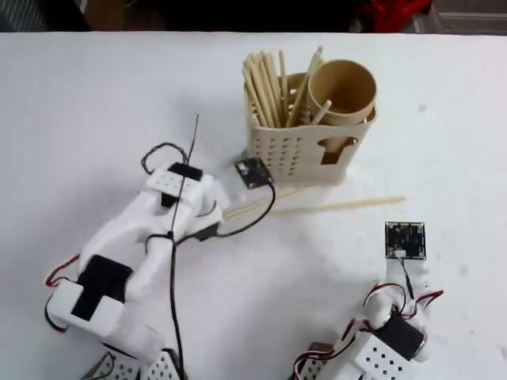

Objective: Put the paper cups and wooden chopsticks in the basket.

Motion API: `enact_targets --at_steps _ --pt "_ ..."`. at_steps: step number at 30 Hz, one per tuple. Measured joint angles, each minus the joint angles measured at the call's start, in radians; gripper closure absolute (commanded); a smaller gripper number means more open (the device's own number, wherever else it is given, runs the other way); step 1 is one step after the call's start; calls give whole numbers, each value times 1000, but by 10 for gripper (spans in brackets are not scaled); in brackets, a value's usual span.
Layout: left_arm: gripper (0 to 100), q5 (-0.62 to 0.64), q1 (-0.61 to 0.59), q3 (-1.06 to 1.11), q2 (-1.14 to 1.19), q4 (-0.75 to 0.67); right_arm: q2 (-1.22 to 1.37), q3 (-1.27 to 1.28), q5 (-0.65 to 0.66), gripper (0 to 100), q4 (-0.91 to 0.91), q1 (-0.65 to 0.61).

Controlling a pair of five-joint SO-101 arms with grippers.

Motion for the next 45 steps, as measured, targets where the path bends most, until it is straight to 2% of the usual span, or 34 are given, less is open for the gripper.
enact_targets --at_steps 6,17,24,30,34,40,45 --pt "979 -34 0 -12 2 72 0 0 0 974 0 0" --pt "980 -258 -98 41 -21 167 0 0 0 974 0 0" --pt "976 -390 -149 226 -221 184 0 0 0 974 0 0" --pt "856 -331 -149 307 -548 199 0 0 0 974 0 0" --pt "877 -242 -101 307 -666 196 0 0 0 974 0 0" --pt "878 -81 110 304 -591 52 0 0 0 974 0 0" --pt "876 -29 143 180 -339 -17 0 0 0 974 0 0"
